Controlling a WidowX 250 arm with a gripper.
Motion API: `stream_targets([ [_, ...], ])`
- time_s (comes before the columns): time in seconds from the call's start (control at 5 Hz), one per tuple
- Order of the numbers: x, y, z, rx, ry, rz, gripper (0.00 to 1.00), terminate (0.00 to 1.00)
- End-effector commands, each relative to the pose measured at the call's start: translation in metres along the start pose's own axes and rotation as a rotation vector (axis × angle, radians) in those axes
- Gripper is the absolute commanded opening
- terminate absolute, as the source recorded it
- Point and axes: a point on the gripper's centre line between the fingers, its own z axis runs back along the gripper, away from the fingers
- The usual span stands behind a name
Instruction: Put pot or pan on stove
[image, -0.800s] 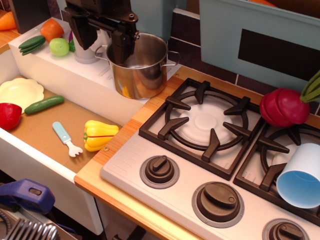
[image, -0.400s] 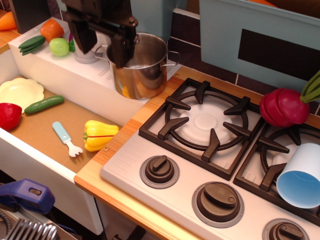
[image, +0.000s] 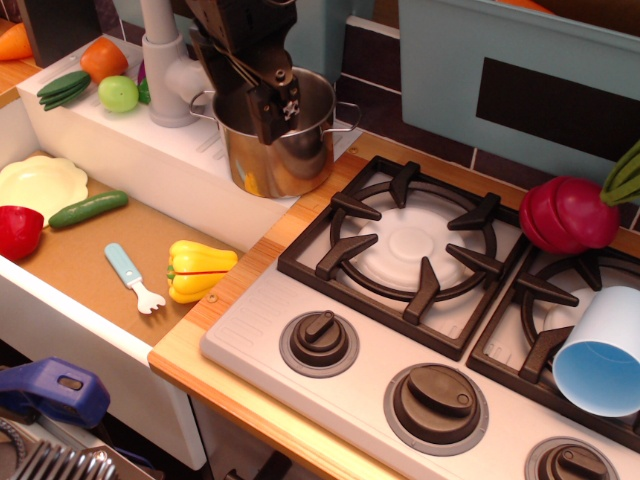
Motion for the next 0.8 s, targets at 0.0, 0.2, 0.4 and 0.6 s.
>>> stream_targets([
  [0.0,0.006,0.004,-0.014,-0.050,-0.094,-0.059,1.00,0.00],
  [0.2,0.008,0.003,-0.029,-0.112,-0.122,-0.055,1.00,0.00],
  [0.4,0.013,0.004,-0.042,-0.170,-0.139,-0.057,1.00,0.00],
  [0.6,0.015,0.005,-0.053,-0.165,-0.132,-0.014,1.00,0.00],
])
